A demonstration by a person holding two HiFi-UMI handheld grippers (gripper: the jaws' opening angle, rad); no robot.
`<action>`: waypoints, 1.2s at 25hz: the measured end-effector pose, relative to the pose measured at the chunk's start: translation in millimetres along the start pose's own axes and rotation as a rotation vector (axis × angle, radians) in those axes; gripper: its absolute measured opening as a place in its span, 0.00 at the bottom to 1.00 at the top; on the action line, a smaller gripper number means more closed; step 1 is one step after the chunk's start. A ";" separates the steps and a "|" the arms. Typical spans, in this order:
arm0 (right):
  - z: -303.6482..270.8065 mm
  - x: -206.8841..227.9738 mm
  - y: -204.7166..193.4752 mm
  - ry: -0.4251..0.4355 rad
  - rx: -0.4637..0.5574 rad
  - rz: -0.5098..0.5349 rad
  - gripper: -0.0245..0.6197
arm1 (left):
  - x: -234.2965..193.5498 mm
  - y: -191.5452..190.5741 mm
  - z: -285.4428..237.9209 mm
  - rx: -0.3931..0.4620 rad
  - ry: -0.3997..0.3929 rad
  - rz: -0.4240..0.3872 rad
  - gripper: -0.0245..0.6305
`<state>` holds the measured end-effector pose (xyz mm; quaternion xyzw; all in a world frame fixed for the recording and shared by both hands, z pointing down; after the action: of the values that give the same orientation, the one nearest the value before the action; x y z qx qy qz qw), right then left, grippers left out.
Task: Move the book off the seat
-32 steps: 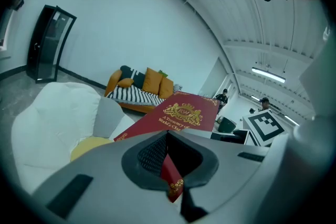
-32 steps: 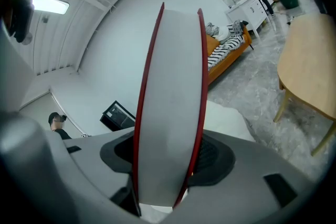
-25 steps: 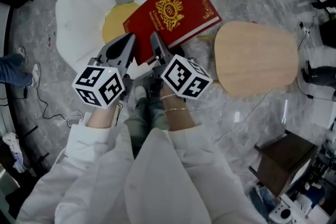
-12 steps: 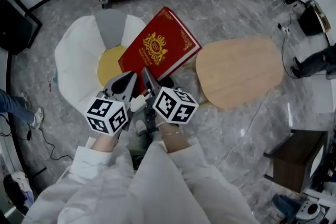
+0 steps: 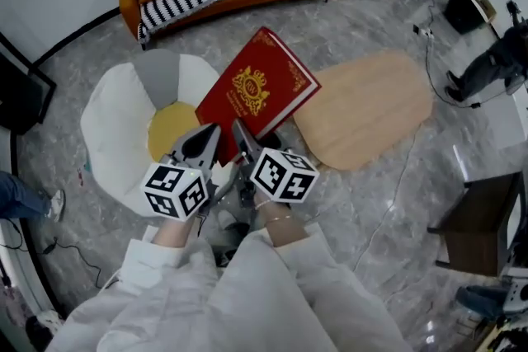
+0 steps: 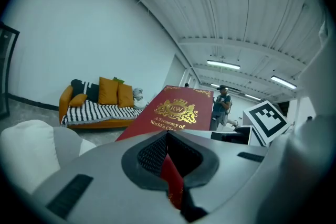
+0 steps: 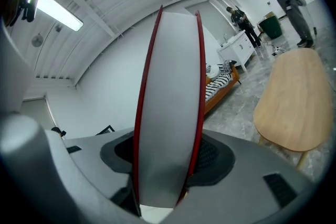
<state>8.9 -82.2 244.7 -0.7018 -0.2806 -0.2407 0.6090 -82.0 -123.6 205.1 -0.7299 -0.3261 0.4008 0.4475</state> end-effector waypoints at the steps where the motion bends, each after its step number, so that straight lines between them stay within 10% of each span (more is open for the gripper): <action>1: 4.6 2.8 2.9 -0.008 0.009 -0.005 0.44 | 5.7 0.9 -3.4 -0.003 -0.012 -0.007 0.05; 30: 120.0 229.9 185.2 -0.167 0.140 -0.047 0.43 | 237.8 -7.8 -231.7 -0.085 -0.276 -0.089 0.05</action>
<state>302.7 41.0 250.5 -0.6683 -0.3631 -0.1753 0.6252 231.1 -12.8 206.9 -0.6711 -0.4332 0.4628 0.3844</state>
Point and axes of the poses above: the fingertips, and each gripper's own axes: z backward along the fingers, x to its right, y out of its top, the point moved 3 cm from there along z, backward along the fingers, and after that the axes turned 10 degrees about y, right-handed, at the moved point
